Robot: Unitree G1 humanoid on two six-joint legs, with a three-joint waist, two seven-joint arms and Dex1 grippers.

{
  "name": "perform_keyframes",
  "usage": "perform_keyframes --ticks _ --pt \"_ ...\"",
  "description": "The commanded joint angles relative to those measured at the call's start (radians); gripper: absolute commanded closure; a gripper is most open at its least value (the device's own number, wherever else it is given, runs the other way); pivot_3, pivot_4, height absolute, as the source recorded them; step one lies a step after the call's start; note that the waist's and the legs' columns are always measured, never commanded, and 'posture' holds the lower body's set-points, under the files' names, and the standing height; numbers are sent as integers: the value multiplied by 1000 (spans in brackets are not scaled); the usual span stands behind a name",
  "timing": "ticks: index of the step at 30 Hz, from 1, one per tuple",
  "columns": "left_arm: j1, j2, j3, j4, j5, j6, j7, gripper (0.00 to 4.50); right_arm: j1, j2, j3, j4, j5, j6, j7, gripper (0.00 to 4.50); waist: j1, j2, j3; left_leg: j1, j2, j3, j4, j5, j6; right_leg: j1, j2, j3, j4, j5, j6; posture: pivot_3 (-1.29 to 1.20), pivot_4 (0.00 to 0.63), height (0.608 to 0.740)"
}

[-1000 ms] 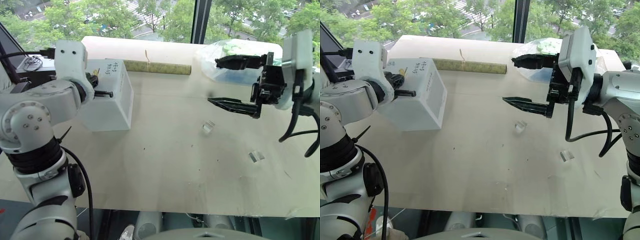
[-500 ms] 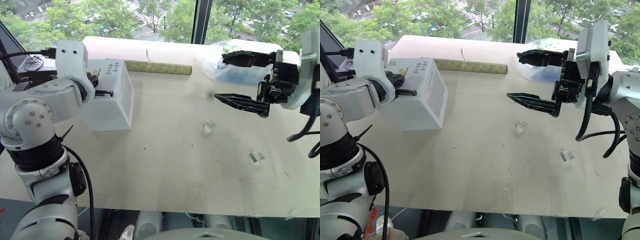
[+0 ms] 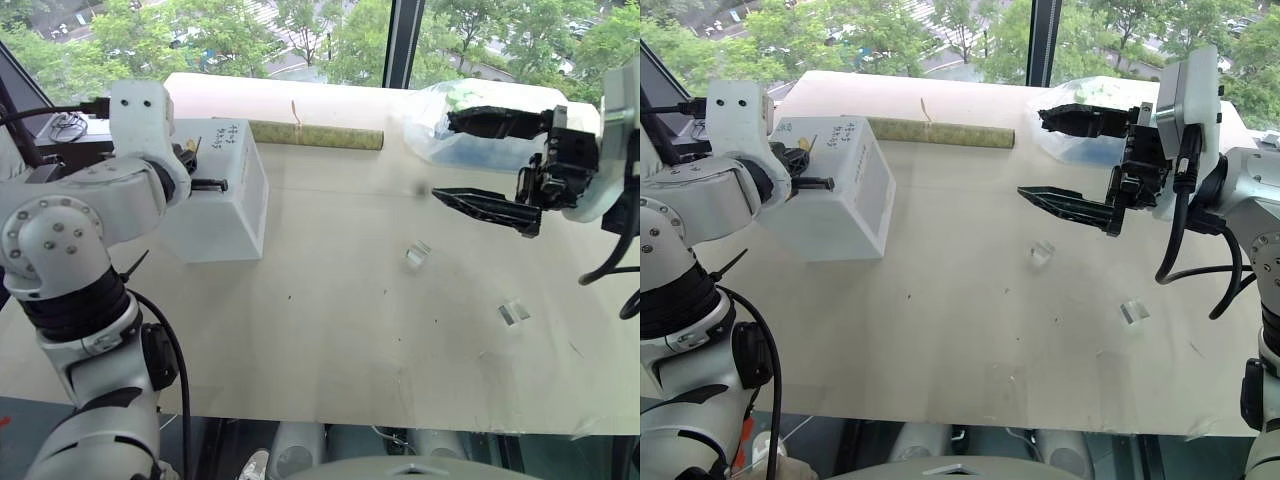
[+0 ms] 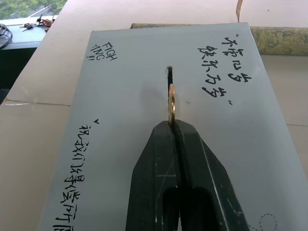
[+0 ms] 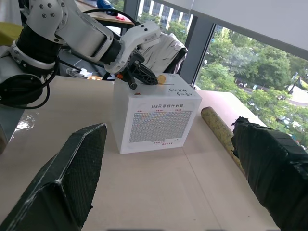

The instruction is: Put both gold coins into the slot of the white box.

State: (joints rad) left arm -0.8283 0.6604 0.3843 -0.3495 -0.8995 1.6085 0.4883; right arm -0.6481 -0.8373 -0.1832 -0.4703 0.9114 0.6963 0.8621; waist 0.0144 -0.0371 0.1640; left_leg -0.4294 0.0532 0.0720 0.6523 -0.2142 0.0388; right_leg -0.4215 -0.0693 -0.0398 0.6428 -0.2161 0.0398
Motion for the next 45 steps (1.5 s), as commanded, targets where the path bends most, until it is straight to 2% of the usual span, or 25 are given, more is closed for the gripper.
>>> perform_keyframes --ticks 1,11,25,29,34,36,39,40,42,45 --pt "-19 13 -8 23 -29 6 34 4500 -36 8 -45 -13 53 21 -45 33 0 0 0 0 0 0 0 0 0 0 0 0 0 0 0 0 150 740" --pt "-34 29 -18 84 -107 6 133 4500 -55 17 -32 -20 94 50 -98 33 -1 0 0 0 0 0 0 0 0 0 0 0 0 0 0 0 150 740" --pt "-31 58 -21 126 -272 6 249 4500 -69 24 -9 -5 74 50 -92 33 -1 0 0 0 0 0 0 0 0 0 0 0 0 0 0 0 150 740" --pt "-32 79 -39 123 -290 6 261 3238 -69 26 -6 -1 71 48 -89 0 0 0 0 0 0 0 0 0 0 0 0 0 0 0 0 0 150 740" --pt "-33 73 -38 125 -303 6 274 821 -68 27 -6 2 63 46 -85 0 3 0 0 0 0 0 0 0 0 0 0 0 0 0 0 0 150 740" --pt "-33 70 -37 116 -300 6 272 59 -66 27 -7 0 59 46 -83 0 3 0 0 0 -1 0 0 0 0 1 0 0 0 0 0 0 150 740" --pt "-52 41 -15 83 -277 6 245 59 -62 26 -10 0 56 46 -82 0 3 0 0 0 -1 0 0 0 0 1 0 0 0 0 0 0 150 740" --pt "-57 14 1 43 -277 -47 211 59 -56 24 -11 -2 46 40 -82 0 3 0 0 0 -1 0 0 0 0 1 0 0 0 0 0 0 150 740" --pt "-36 -3 -26 -98 -221 -232 60 59 -34 24 -17 -10 32 40 -97 0 4 -1 0 0 -1 0 1 1 -1 1 -1 -1 0 0 0 0 150 740" --pt "42 -68 -4 -241 -303 -403 -215 59 31 40 -19 -34 13 38 -132 0 1 -2 0 -2 -1 0 0 3 -4 0 -2 0 -1 0 0 0 150 740"
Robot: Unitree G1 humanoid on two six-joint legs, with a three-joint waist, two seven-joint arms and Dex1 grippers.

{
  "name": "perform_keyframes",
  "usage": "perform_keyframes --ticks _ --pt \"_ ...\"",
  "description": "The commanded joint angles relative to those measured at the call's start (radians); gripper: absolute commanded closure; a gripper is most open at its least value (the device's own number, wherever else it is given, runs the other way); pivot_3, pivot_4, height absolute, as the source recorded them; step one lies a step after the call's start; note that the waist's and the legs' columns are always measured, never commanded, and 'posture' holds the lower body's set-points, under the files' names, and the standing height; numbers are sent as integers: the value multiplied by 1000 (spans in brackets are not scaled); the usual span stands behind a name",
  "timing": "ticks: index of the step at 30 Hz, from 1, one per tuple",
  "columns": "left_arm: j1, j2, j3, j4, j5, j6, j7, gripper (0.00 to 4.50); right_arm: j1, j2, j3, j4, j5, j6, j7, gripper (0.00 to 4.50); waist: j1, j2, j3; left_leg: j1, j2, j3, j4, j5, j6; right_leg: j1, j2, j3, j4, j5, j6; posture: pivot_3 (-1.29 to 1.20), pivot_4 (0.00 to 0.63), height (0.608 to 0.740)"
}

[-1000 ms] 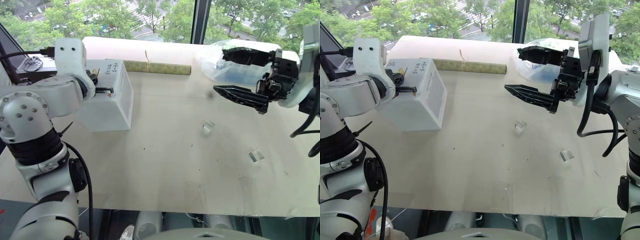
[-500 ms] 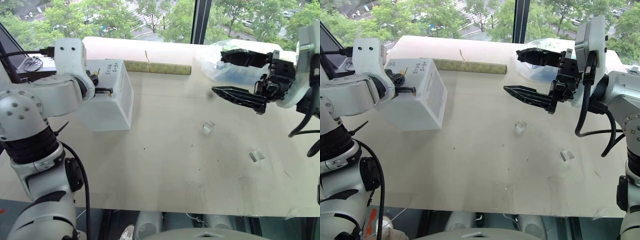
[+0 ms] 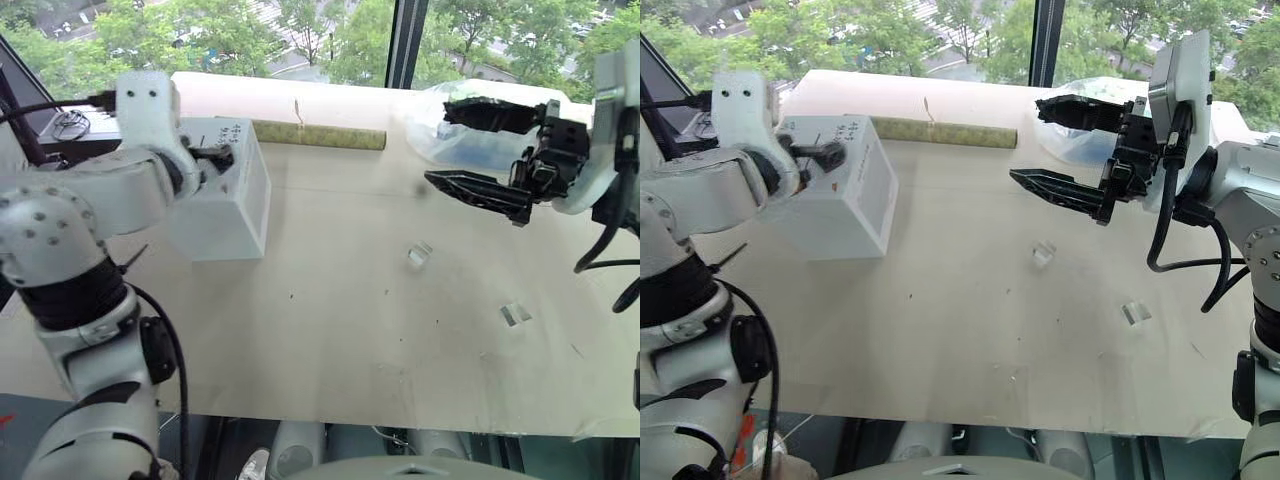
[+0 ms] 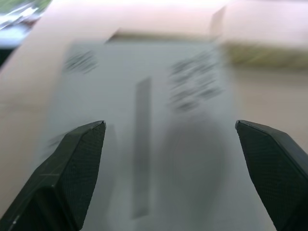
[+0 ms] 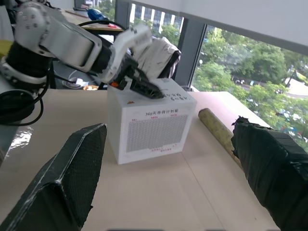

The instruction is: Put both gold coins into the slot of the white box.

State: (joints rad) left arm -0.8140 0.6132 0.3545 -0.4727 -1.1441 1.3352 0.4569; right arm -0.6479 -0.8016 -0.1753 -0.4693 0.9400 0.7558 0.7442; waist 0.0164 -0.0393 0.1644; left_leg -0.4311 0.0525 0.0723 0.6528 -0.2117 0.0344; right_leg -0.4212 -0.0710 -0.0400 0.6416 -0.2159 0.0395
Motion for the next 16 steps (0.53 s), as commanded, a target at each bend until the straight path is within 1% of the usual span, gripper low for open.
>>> perform_keyframes --ticks 1,3,5,7,9,10,12,14,16 --pt "66 -29 30 -148 -105 -149 -253 59 66 -3 -30 -51 -10 -3 -24 0 -1 1 -1 -1 0 0 0 0 0 0 -1 0 0 0 0 0 150 740" --pt "165 -37 21 -214 -122 -212 -364 59 144 -20 -40 -87 -26 21 -53 0 -2 3 -1 1 1 1 -1 0 0 0 -1 1 0 0 0 0 150 740" --pt "290 10 5 -273 -93 -257 -510 59 253 -53 -67 -143 -48 35 -70 0 -3 3 -1 1 1 2 -1 0 0 0 -1 2 1 0 0 0 150 740" --pt "424 47 27 -304 -96 -299 -645 59 384 -79 -133 -198 -49 61 -96 0 -1 3 -1 1 1 1 -1 0 1 -1 1 0 1 0 0 0 150 740" --pt "563 101 40 -294 -26 -352 -780 59 540 -91 -239 -257 -42 82 -100 0 1 3 -1 2 1 1 -1 -3 4 0 2 0 1 -1 -1 0 150 740" --pt "609 123 37 -289 11 -384 -834 59 592 -93 -275 -277 -38 84 -100 0 1 3 -1 1 1 1 -2 -3 4 0 2 -1 0 -3 -4 0 150 740" --pt "743 170 42 -255 115 -472 -976 59 776 -71 -426 -327 -27 106 -79 0 1 3 -1 3 1 1 0 -3 5 1 2 -1 0 -3 -4 0 150 740" --pt "851 188 52 -190 207 -554 -1078 59 978 -34 -587 -377 -46 105 -24 0 11 5 -4 3 1 1 0 -3 5 2 2 -1 0 -3 -4 0 150 740" --pt "906 197 46 -153 266 -628 -1149 59 1088 -9 -665 -397 -52 83 1 0 13 6 -4 8 2 0 0 -3 5 8 1 -1 -2 -4 -4 0 150 740"
